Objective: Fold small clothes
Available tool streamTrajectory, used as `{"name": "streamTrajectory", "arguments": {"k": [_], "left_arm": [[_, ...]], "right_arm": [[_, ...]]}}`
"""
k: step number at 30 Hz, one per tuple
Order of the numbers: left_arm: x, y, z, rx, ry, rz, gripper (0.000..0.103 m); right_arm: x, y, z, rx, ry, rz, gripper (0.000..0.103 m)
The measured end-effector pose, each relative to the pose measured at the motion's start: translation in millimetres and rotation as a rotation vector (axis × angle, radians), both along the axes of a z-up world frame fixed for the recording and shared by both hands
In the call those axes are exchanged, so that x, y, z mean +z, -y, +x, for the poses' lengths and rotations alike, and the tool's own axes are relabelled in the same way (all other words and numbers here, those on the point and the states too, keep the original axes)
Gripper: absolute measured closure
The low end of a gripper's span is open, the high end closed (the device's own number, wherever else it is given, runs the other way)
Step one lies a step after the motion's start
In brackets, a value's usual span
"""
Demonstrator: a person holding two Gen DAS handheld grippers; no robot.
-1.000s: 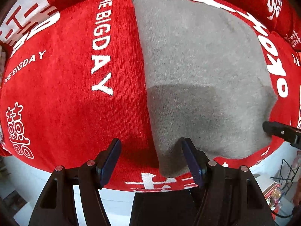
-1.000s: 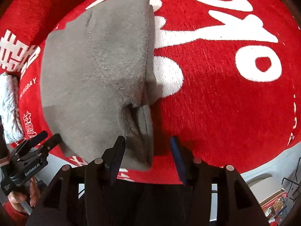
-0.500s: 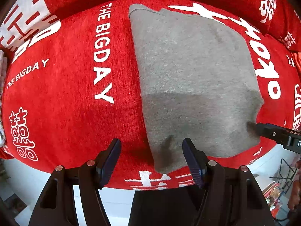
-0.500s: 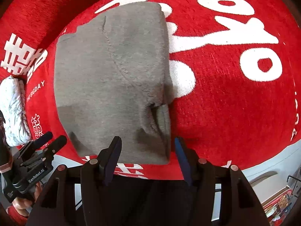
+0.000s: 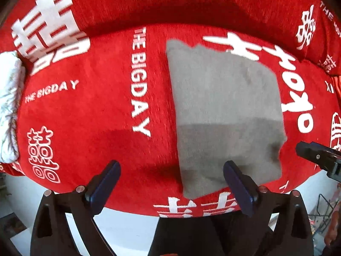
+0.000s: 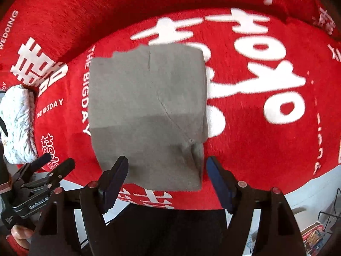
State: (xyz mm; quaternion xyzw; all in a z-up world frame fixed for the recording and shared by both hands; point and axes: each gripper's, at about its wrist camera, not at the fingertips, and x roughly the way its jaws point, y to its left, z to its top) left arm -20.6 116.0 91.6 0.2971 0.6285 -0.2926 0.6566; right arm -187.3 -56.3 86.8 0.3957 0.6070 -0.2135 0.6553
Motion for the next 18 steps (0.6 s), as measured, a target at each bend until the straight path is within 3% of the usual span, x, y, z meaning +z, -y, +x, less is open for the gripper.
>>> {"name": "streamTrajectory", "arguments": {"k": [3, 5, 11, 18], "left_arm": [[10.9, 2.3, 4.2, 0.005, 0.009, -0.004, 0.005], [16.2, 3.3, 4.7, 0.011, 0.019, 0.003, 0.001], [30.7, 6.4, 2.4, 0.023, 0.043, -0.021, 0.001], [43.4, 10.2, -4.4, 0.007, 0.092, -0.033, 0.001]], "right_arm": [[15.6, 2.5, 2.8, -0.001, 0.006, -0.038, 0.014], [24.7, 2.2, 5.2, 0.007, 0.005, -0.070, 0.014], [50.2, -0.2, 10.2, 0.030, -0.001, -0.200, 0.013], [60.6, -1.1, 10.4, 0.026, 0.002, -0.226, 0.013]]}}
